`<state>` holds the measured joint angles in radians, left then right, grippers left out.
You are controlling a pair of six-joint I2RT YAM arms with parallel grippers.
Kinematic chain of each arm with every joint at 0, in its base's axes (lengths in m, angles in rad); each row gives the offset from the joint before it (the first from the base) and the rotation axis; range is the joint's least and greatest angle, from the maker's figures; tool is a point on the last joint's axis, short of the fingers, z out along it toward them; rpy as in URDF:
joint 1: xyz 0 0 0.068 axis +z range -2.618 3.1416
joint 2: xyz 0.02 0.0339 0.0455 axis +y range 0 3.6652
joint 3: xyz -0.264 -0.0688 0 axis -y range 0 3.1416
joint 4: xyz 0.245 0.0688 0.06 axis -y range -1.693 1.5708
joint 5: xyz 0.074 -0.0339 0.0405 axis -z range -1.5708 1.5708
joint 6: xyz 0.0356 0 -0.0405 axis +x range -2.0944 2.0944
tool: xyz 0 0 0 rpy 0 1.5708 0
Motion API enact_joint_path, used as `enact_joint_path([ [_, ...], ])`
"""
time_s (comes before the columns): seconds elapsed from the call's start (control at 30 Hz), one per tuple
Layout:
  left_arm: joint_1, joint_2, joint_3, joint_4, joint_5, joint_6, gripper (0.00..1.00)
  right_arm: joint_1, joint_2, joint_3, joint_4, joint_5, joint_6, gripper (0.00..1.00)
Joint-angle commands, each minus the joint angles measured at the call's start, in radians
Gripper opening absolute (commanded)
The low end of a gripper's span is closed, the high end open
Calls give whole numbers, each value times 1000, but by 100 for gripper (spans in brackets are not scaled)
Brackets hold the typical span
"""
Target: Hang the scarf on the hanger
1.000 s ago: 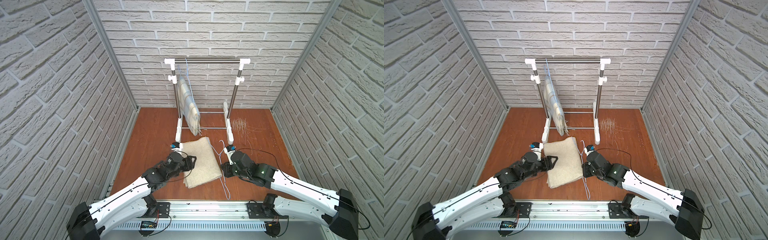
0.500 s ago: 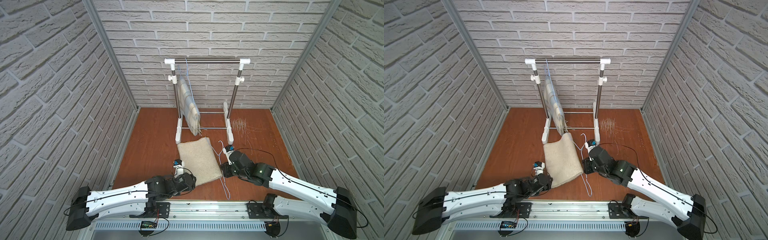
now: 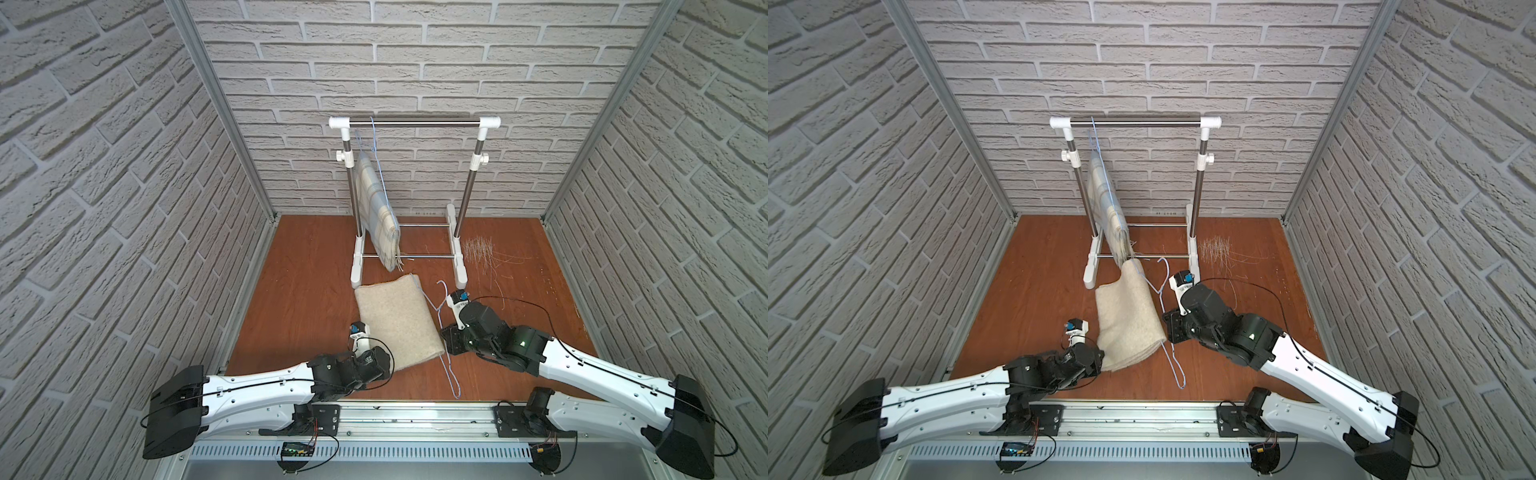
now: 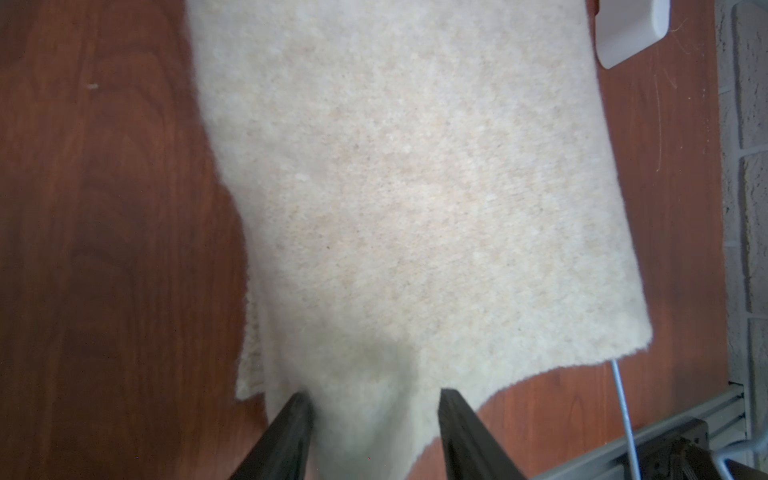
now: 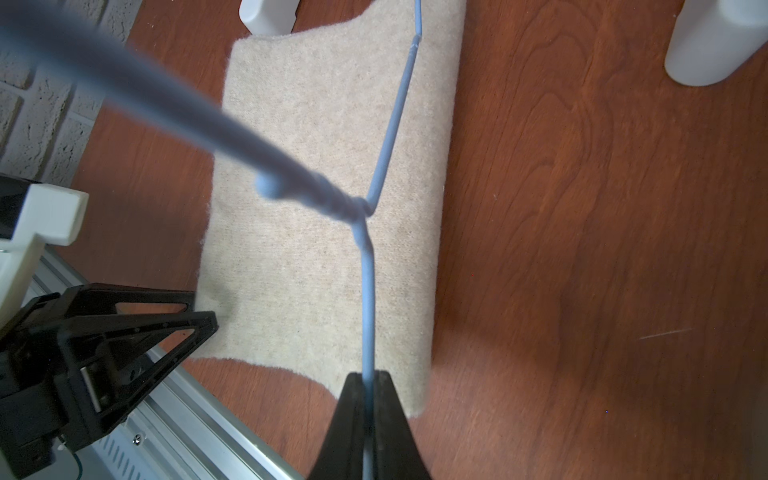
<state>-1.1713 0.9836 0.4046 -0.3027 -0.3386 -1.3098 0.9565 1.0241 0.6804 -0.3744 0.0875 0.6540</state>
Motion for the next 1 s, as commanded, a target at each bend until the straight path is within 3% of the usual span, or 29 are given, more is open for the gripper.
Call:
enact_joint_path([
  [0.0, 13, 50, -11, 118, 14, 35, 40, 3, -31, 27, 18, 29, -13, 3],
  [0.17, 14, 75, -33, 123, 39, 50, 0, 2, -53, 60, -23, 44, -23, 3],
  [0.5, 57, -130, -98, 5, -10, 100, 0, 1, -98, 216, -166, 15, -38, 3],
  [0.73, 87, -108, 3, 33, -12, 199, 0, 33, -53, 387, -254, 37, -69, 3],
  [0.87, 96, -49, 101, 34, -11, 261, 17, 45, -21, 517, -353, 72, -84, 3],
  [0.93, 99, -26, 150, 30, -15, 290, 35, 49, 0, 578, -399, 77, -92, 3],
  [0.97, 100, -20, 176, 30, -17, 304, 39, 52, 10, 606, -419, 83, -95, 3],
])
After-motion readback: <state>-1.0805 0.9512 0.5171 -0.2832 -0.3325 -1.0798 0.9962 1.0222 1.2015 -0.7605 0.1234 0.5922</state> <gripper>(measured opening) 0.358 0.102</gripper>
